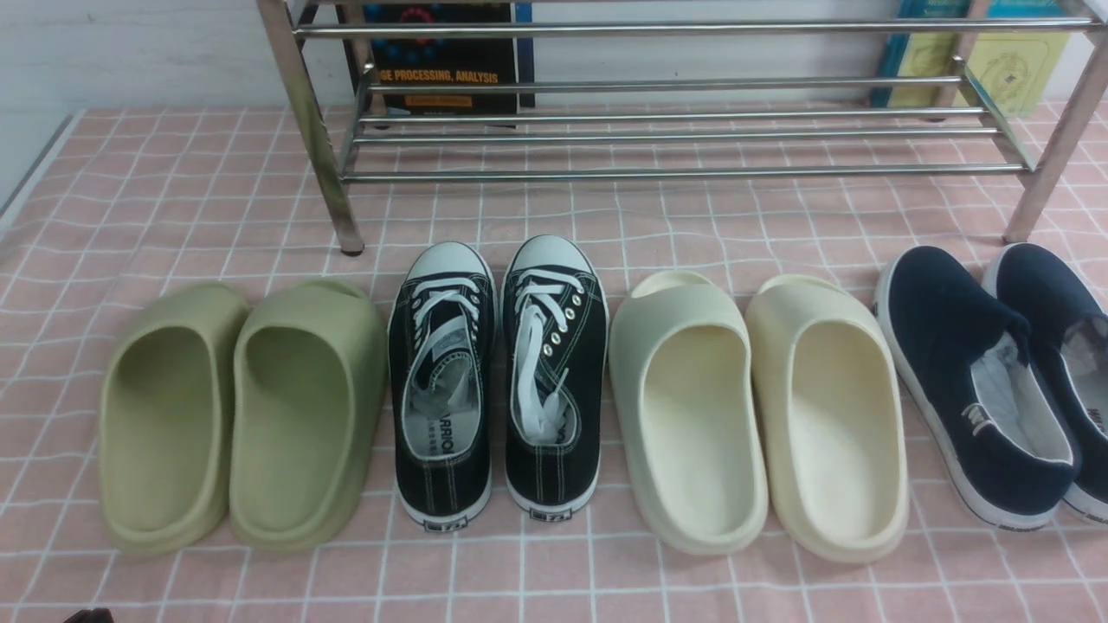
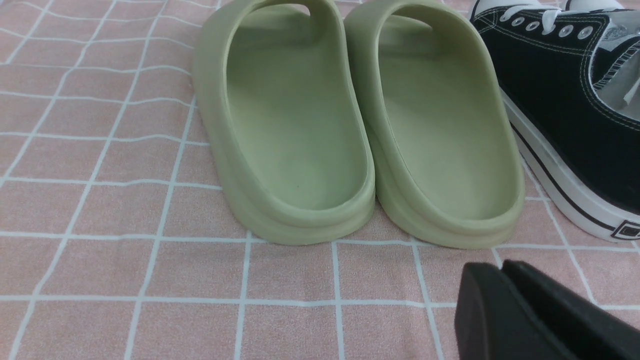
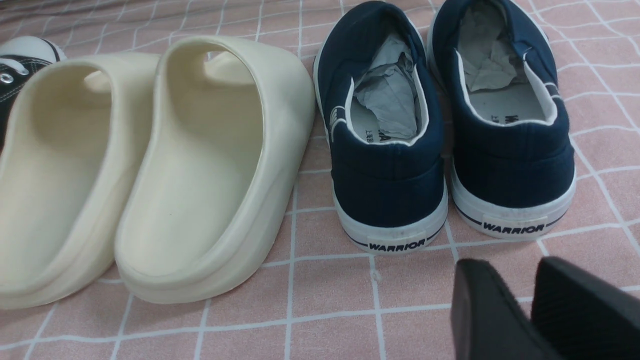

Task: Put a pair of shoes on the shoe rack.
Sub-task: Use the right arm to grab the shoe closest to it

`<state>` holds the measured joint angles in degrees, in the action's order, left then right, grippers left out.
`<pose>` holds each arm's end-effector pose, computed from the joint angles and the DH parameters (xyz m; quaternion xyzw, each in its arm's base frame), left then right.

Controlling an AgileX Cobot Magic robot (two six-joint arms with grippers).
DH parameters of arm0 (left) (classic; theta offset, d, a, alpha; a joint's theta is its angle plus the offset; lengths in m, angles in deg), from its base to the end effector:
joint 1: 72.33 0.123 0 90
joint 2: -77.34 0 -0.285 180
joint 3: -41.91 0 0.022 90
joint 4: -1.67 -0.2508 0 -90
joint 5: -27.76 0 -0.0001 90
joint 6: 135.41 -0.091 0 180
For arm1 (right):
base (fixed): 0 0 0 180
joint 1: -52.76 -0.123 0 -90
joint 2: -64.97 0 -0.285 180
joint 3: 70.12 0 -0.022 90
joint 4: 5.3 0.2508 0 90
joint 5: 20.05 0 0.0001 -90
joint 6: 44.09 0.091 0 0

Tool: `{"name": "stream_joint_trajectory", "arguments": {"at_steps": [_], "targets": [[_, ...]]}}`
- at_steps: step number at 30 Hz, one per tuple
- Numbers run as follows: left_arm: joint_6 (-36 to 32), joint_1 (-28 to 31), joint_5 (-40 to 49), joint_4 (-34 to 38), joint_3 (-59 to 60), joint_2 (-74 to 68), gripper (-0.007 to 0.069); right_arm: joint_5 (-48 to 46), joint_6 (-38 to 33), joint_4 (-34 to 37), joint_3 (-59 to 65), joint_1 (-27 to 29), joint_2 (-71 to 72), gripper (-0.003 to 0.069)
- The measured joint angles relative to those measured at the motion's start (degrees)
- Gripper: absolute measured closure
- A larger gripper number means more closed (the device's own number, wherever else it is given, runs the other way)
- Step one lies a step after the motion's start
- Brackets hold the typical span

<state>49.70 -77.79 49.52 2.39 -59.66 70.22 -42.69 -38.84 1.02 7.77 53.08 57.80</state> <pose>0.0521 -0.0054 0.1725 -0.0009 0.8055 -0.0599 0.5896 0.0519 0.0036 0.1745 0.0677 0.8039 0.0724 0.5864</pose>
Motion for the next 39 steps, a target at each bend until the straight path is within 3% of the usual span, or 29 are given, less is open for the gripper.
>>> {"name": "stream_joint_trajectory", "arguments": {"at_steps": [39], "targets": [[0.00, 0.00, 0.00, 0.05, 0.00, 0.00, 0.0550, 0.18, 0.00, -0.70, 0.00, 0.00, 0.00, 0.0442]]}}
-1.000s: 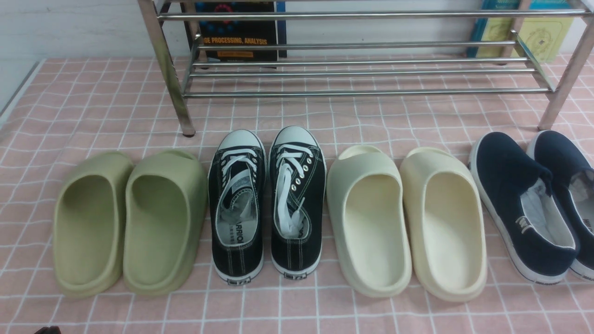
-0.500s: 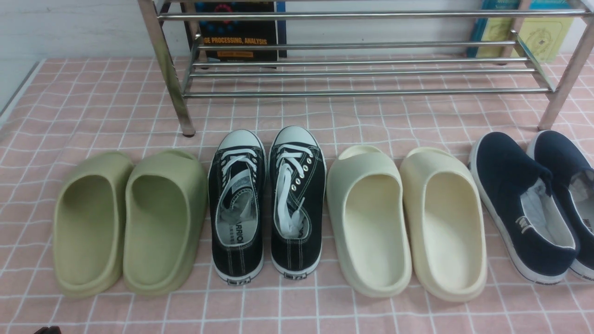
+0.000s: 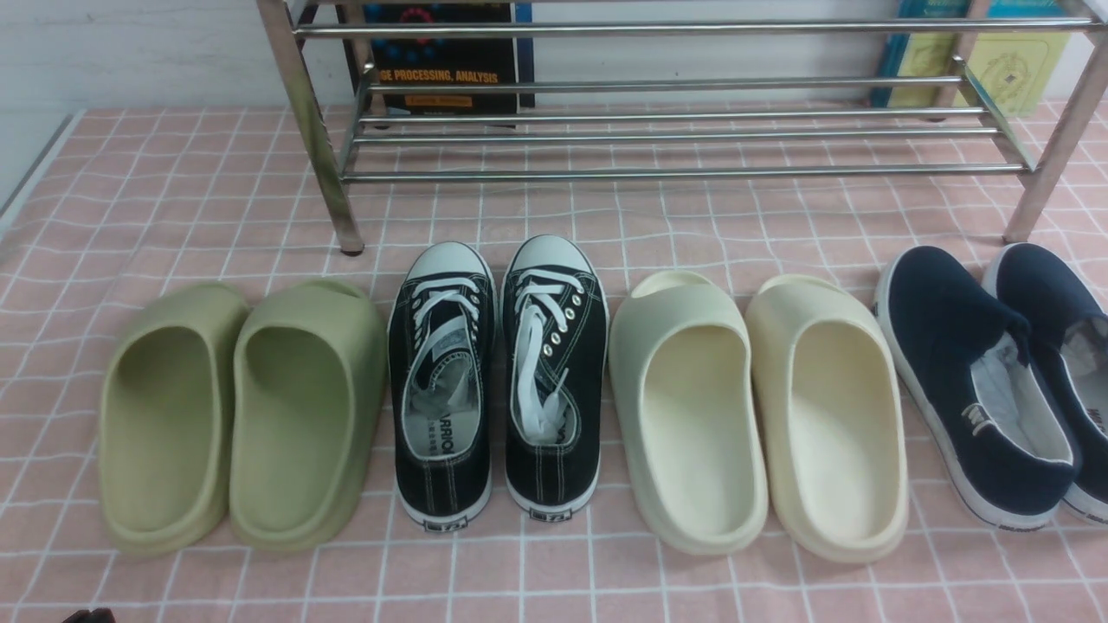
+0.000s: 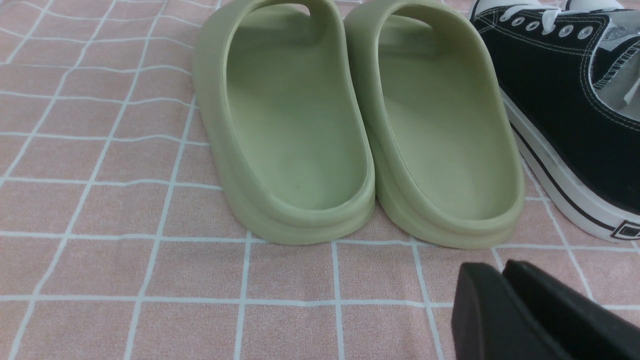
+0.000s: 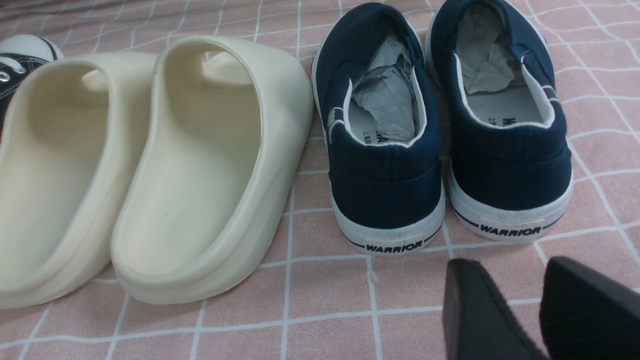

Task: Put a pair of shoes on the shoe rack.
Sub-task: Use the right arm to grab the shoe closest to it

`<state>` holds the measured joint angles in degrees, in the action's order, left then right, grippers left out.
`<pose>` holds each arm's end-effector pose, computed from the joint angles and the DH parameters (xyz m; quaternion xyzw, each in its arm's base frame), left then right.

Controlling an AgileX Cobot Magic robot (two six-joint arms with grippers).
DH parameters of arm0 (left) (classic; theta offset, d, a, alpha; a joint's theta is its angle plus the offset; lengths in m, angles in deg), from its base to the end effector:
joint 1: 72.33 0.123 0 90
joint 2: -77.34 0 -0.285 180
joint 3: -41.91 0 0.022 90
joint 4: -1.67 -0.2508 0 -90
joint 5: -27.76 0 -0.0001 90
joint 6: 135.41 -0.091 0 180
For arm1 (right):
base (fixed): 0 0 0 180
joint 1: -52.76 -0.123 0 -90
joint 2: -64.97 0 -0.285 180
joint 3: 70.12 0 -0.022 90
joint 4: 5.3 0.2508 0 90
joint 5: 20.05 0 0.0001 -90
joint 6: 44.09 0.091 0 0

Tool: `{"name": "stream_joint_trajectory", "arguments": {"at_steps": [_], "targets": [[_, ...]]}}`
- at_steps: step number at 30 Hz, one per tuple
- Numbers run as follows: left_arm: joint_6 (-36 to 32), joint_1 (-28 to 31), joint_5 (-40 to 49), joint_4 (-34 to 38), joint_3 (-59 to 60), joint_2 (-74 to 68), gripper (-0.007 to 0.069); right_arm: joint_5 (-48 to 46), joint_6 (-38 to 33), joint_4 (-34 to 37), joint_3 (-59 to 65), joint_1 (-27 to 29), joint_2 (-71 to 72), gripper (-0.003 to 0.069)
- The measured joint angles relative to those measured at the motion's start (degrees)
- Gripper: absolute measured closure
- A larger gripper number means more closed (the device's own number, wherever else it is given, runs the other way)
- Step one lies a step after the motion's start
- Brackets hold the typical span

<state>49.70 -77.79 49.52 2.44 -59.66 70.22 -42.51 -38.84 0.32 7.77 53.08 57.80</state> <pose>0.0521 -0.0054 0.1725 -0.0011 0.8055 -0.0603 0.5896 0.0520 0.0031 0.1748 0.0646 0.8034 0.0672 0.5881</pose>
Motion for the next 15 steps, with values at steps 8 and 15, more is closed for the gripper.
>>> {"name": "stream_joint_trajectory", "arguments": {"at_steps": [8, 15], "targets": [[0.00, 0.00, 0.00, 0.00, 0.00, 0.00, 0.0546, 5.64, 0.00, -1.67, 0.69, 0.00, 0.00, 0.0435], [0.00, 0.00, 0.00, 0.05, 0.00, 0.00, 0.0541, 28.73, 3.49, -1.46, 0.69, 0.00, 0.00, 0.0423]]}}
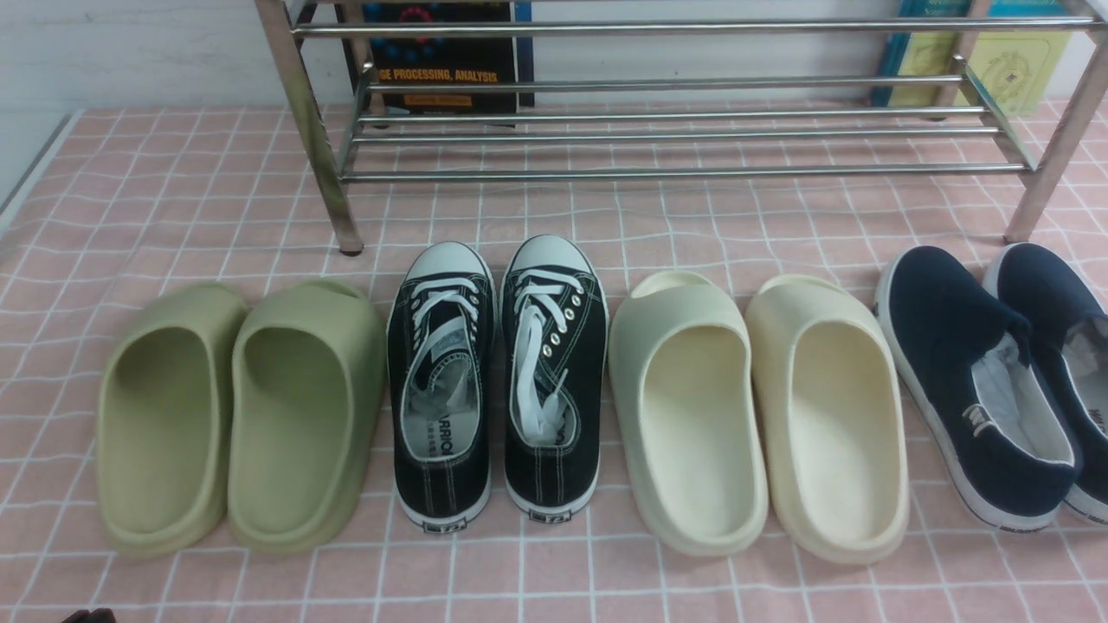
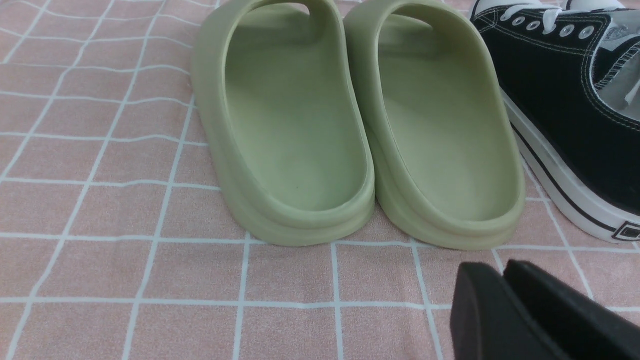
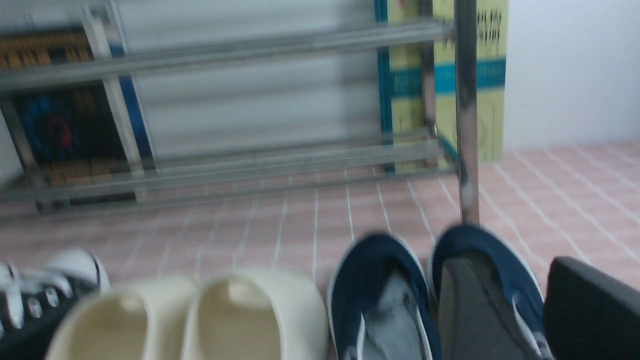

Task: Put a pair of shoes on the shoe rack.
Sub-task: Use the right arm to grab the shoe closest to it

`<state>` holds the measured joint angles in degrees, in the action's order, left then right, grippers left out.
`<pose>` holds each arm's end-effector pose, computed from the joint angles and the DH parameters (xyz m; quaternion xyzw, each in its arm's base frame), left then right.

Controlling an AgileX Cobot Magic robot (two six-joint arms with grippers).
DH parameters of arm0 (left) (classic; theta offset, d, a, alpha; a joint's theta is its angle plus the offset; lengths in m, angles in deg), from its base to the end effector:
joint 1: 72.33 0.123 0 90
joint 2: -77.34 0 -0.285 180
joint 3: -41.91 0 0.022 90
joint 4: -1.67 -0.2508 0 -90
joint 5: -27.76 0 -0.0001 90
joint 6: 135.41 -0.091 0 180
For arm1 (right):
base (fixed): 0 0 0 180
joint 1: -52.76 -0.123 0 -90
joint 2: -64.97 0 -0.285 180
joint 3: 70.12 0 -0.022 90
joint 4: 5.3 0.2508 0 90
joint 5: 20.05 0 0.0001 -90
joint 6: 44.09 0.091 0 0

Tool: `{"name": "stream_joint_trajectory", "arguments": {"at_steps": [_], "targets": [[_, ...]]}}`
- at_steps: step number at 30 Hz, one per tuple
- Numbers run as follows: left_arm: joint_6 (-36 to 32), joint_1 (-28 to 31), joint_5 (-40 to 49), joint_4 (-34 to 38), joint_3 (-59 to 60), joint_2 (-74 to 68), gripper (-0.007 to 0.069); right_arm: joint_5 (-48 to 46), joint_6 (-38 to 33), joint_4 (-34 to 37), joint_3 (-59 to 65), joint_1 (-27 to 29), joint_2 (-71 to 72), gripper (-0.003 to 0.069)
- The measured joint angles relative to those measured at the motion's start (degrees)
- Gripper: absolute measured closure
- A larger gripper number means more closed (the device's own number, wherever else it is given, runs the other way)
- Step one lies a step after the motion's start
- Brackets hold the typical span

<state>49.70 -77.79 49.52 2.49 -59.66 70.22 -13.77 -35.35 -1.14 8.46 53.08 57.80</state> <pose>0.0521 -0.0055 0.1725 -0.0013 0.8055 -0.0606 0.5896 0.0552 -0.0010 0.2156 0.0765 0.6348 0.0816 0.7646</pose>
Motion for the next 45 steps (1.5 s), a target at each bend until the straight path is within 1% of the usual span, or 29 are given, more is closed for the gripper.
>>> {"name": "stream_joint_trajectory", "arguments": {"at_steps": [1, 2, 3, 5, 9, 10, 11, 12, 15, 16, 17, 18, 19, 20, 27, 29, 31, 32, 34, 35, 36, 39, 40, 42, 44, 45], "targets": [[0.00, 0.00, 0.00, 0.00, 0.00, 0.00, 0.0541, 0.64, 0.33, 0.06, 0.00, 0.00, 0.00, 0.0423], [0.00, 0.00, 0.00, 0.00, 0.00, 0.00, 0.0541, 3.22, 1.74, 0.22, 0.00, 0.00, 0.00, 0.0422], [0.00, 0.00, 0.00, 0.00, 0.00, 0.00, 0.0541, 8.02, 4.39, 0.45, 0.00, 0.00, 0.00, 0.0422], [0.00, 0.00, 0.00, 0.00, 0.00, 0.00, 0.0538, 12.74, 6.19, 0.59, 0.00, 0.00, 0.00, 0.0422], [0.00, 0.00, 0.00, 0.00, 0.00, 0.00, 0.0534, 18.10, 6.52, -0.77, 0.00, 0.00, 0.00, 0.0424], [0.00, 0.00, 0.00, 0.00, 0.00, 0.00, 0.0533, 18.27, 6.52, -0.92, 0.00, 0.00, 0.00, 0.0426], [0.00, 0.00, 0.00, 0.00, 0.00, 0.00, 0.0533, 18.93, 5.72, -2.67, -0.41, 0.00, -0.36, 0.0447], [0.00, 0.00, 0.00, 0.00, 0.00, 0.00, 0.0533, 18.93, 5.58, -2.92, -0.53, 0.00, -0.36, 0.0447], [0.00, 0.00, 0.00, 0.05, 0.00, 0.00, 0.0533, 18.72, 3.52, -6.34, -4.87, 0.00, -4.34, 0.0545], [0.00, 0.00, 0.00, 0.05, 0.00, 0.00, 0.0533, 18.55, 3.51, -6.42, -5.60, 0.00, -5.01, 0.0560], [0.00, 0.00, 0.00, 0.05, 0.00, 0.00, 0.0533, 17.46, 3.23, -7.03, -8.34, 0.00, -7.71, 0.0620], [0.00, 0.00, 0.00, 0.05, 0.00, 0.00, 0.0531, 16.09, 3.10, -7.16, -10.90, 0.00, -9.93, 0.0658], [0.00, 0.00, 0.00, 0.05, 0.00, 0.00, 0.0531, 14.19, 3.10, -7.35, -13.11, 0.00, -12.93, 0.0671], [0.00, 0.00, 0.00, 0.05, 0.00, 0.00, 0.0531, 13.26, 3.03, -7.49, -13.56, 0.00, -13.47, 0.0672], [0.00, 0.00, 0.00, 0.05, 0.00, 0.00, 0.0526, -10.35, 2.70, -7.85, -31.34, 0.00, -37.52, 0.0663], [0.00, 0.00, 0.00, 0.05, 0.00, 0.00, 0.0524, -13.14, 2.64, -7.93, -33.89, 0.00, -40.74, 0.0663], [0.00, 0.00, 0.00, 0.05, 0.00, 0.00, 0.0519, -20.38, 2.50, -7.93, -38.71, -0.32, -48.39, 0.0663], [0.00, 0.00, 0.00, 0.05, 0.00, 0.00, 0.0519, -20.38, 2.50, -7.93, -39.16, -0.40, -48.39, 0.0663], [0.00, 0.00, 0.00, 0.05, 0.00, 0.00, 0.0516, -30.58, 1.92, -7.88, -45.59, -2.15, -57.86, 0.0663], [0.00, 0.00, 0.00, 0.05, 0.00, 0.00, 0.0516, -30.58, 1.92, -7.88, -46.05, -2.32, -57.86, 0.0663], [0.00, 0.00, 0.00, 0.05, 0.00, 0.00, 0.0515, -35.87, 1.41, -7.84, -49.46, -4.20, -62.99, 0.0662], [0.00, 0.00, 0.00, 0.05, 0.00, 0.00, 0.0513, -40.66, 1.15, -7.72, -53.40, -6.59, -68.28, 0.0659], [0.00, 0.00, 0.00, 0.05, 0.00, 0.00, 0.0511, -43.41, 1.16, -7.72, -55.74, -8.45, -71.44, 0.0650], [0.00, 0.00, 0.00, 0.05, 0.00, 0.00, 0.0509, -45.86, 0.96, -7.72, -57.65, -10.24, -74.15, 0.0630], [0.00, 0.00, 0.00, 0.05, 0.00, 0.00, 0.0505, -48.24, 0.90, -7.97, -59.27, -11.48, -76.68, 0.0585], [0.00, 0.00, 0.00, 0.05, 0.00, 0.00, 0.0502, -49.90, 0.50, -8.11, -59.81, -11.98, -78.21, 0.0546]]}}
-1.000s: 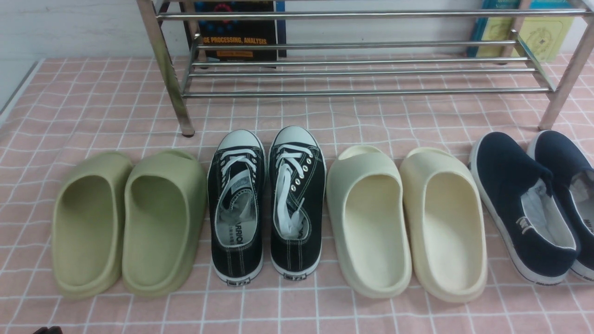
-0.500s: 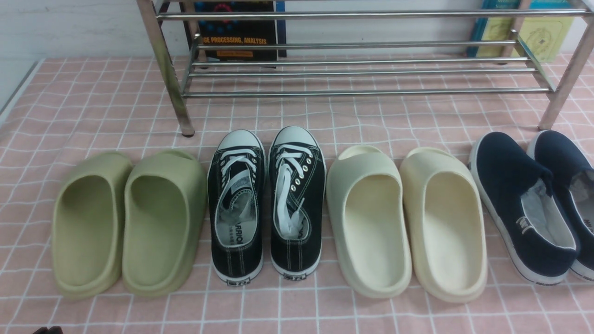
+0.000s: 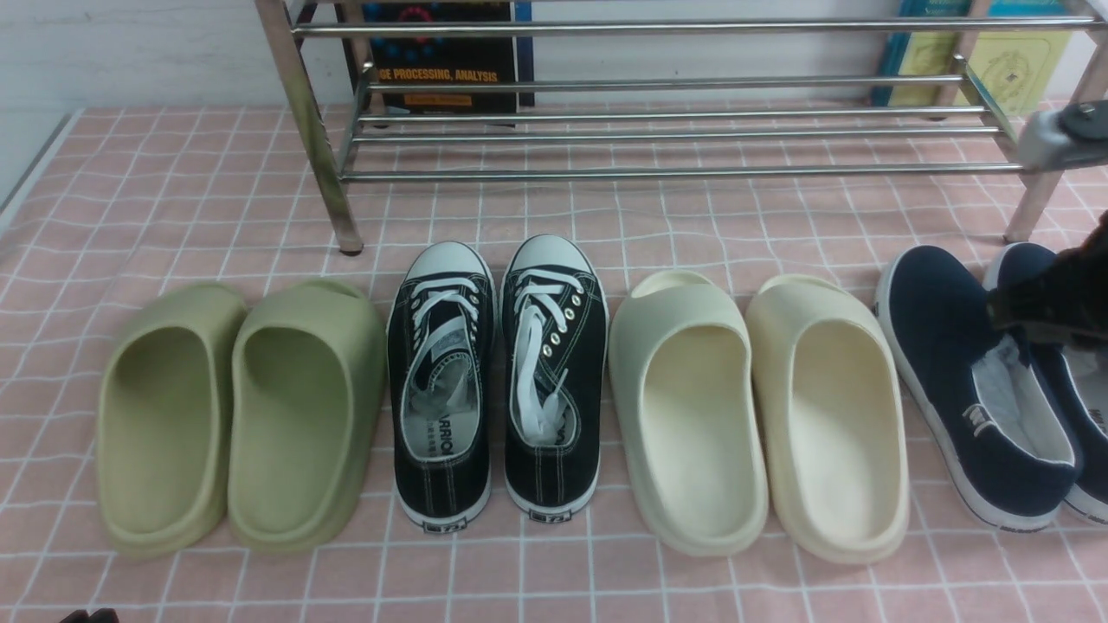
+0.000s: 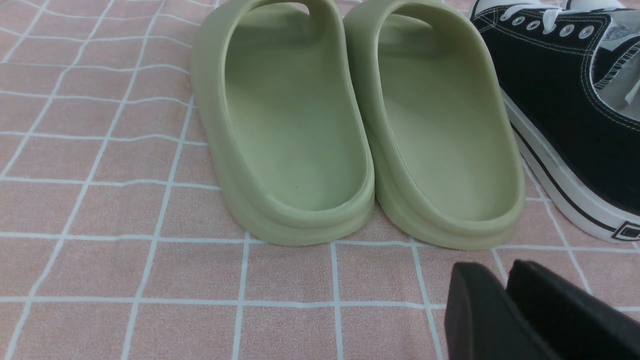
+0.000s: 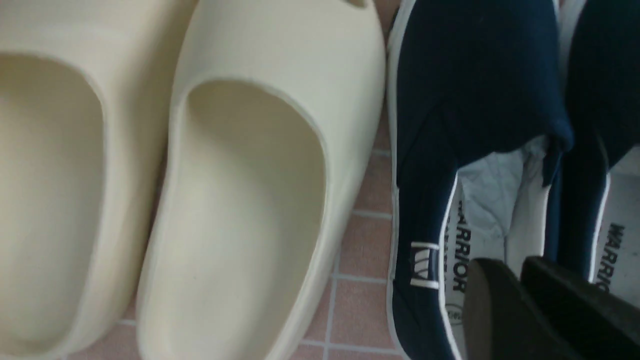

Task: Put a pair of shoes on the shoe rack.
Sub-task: Use the right arm to grab the shoe closest to it

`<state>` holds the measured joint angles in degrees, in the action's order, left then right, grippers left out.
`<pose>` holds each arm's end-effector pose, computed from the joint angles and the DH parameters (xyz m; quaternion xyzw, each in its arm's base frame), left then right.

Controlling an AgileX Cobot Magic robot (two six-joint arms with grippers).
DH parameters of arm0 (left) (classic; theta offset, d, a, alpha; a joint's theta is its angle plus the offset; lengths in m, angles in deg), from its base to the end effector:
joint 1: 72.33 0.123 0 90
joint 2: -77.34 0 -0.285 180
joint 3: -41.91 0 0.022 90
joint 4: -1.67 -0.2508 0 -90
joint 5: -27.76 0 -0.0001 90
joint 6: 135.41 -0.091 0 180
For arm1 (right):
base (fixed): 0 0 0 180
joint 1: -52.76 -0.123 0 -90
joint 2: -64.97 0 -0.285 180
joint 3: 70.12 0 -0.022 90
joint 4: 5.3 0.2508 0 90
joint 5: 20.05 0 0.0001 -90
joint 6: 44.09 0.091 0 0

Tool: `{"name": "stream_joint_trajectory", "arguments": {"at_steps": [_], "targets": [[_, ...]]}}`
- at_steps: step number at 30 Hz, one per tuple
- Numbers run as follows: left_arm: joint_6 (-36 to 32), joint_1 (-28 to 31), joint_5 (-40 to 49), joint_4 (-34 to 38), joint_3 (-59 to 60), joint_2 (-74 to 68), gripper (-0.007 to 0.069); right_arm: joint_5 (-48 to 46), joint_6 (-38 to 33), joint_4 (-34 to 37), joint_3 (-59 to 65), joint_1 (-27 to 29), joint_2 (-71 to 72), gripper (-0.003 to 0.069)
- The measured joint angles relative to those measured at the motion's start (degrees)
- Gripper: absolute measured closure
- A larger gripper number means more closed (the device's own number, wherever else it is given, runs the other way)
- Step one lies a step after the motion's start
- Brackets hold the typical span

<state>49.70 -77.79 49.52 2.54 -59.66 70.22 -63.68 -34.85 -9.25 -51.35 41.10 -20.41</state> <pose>0.0521 -0.0055 0.1726 -0.0016 0.8054 -0.0610 0.5895 0.2693 0.0512 0.2902 -0.0376 0.9596 0.0210 0.2781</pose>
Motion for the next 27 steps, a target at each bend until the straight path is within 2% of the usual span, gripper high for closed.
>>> {"name": "stream_joint_trajectory", "arguments": {"at_steps": [2, 4, 7, 11, 13, 19, 24, 25, 27], "targets": [[0.00, 0.00, 0.00, 0.00, 0.00, 0.00, 0.0500, -1.20, -0.23, -0.06, -0.25, -0.08, -1.01, 0.0499], [0.00, 0.00, 0.00, 0.00, 0.00, 0.00, 0.0496, -2.77, -0.81, -0.45, -0.32, -0.08, -2.60, 0.0383], [0.00, 0.00, 0.00, 0.00, 0.00, 0.00, 0.0496, -2.84, -0.99, -0.65, -0.36, -0.08, -4.41, 0.0276], [0.00, 0.00, 0.00, 0.00, 0.00, 0.00, 0.0496, -2.15, -0.99, -0.68, -0.36, -0.08, -7.90, 0.0211], [0.00, 0.00, 0.00, 0.00, 0.00, 0.00, 0.0496, -2.20, -0.99, -0.63, -0.36, -0.08, -9.13, 0.0209], [0.00, 0.00, 0.00, 0.00, 0.00, 0.00, 0.0492, -1.66, -0.99, 0.57, -0.45, -0.08, -15.36, 0.0275], [0.00, 0.00, 0.00, 0.00, 0.00, 0.00, 0.0484, -0.78, -0.85, 0.36, -0.61, -0.08, -20.02, 0.0490], [0.00, 0.00, 0.00, 0.00, 0.00, 0.00, 0.0484, -0.78, -0.85, 0.36, -0.61, -0.08, -20.11, 0.0499], [0.00, 0.00, 0.00, 0.00, 0.00, 0.00, 0.0481, -0.78, -1.09, 0.36, -0.83, -0.08, -20.25, 0.0617]]}}
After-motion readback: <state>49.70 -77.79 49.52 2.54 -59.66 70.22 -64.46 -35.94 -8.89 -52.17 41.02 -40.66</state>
